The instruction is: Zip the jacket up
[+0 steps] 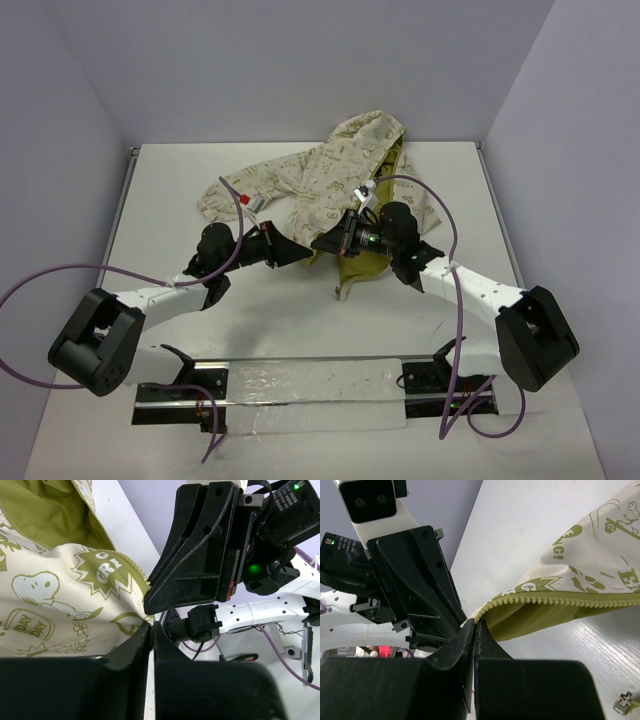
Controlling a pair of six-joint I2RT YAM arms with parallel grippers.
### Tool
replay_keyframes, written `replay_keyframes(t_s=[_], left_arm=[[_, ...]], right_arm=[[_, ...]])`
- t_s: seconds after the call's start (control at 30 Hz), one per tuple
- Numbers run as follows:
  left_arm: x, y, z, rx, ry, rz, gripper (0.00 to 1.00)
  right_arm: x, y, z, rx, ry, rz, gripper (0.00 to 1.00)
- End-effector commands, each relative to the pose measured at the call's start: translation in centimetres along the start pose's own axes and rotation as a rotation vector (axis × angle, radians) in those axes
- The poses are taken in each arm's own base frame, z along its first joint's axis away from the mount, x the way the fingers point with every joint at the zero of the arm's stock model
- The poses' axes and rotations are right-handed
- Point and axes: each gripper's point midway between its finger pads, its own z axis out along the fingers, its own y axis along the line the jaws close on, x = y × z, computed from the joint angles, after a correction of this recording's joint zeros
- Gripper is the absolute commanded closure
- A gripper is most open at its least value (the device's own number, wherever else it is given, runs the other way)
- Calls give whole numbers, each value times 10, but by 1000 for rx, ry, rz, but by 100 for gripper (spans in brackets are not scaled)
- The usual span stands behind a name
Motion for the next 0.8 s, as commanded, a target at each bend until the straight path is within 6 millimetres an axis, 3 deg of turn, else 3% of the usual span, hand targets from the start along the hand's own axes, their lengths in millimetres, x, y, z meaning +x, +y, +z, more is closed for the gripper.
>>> replay_keyframes(t_s=[0.0, 0.17, 0.3, 0.4, 0.57, 0.63, 0.7, 0.77], left_arm=[[-11, -15, 6, 45, -13, 43, 100], [-11, -10, 6, 31, -20, 35, 100], [-12, -5, 6, 13, -39, 19, 100], [-13, 2, 7, -17, -48, 7, 100], [-13, 15, 5, -43, -82, -29, 100], [-18, 23, 4, -63, -115, -78, 100], [-26, 27, 1, -82, -161, -101, 100], [-34, 32, -3, -115, -196, -120, 100]], right_arm=[[-11, 15, 1, -30, -20, -42, 100], [-8, 8, -2, 6, -19, -30, 95], [-6, 2, -7, 53, -22, -31, 30], [-7, -5, -18, 140, -32, -37, 12], [-18, -3, -53, 283, -85, -106, 9], [-29, 1, -79, 355, -162, -162, 10], [-32, -24, -102, 506, -234, -164, 12], [-16, -54, -125, 645, -241, -131, 15]])
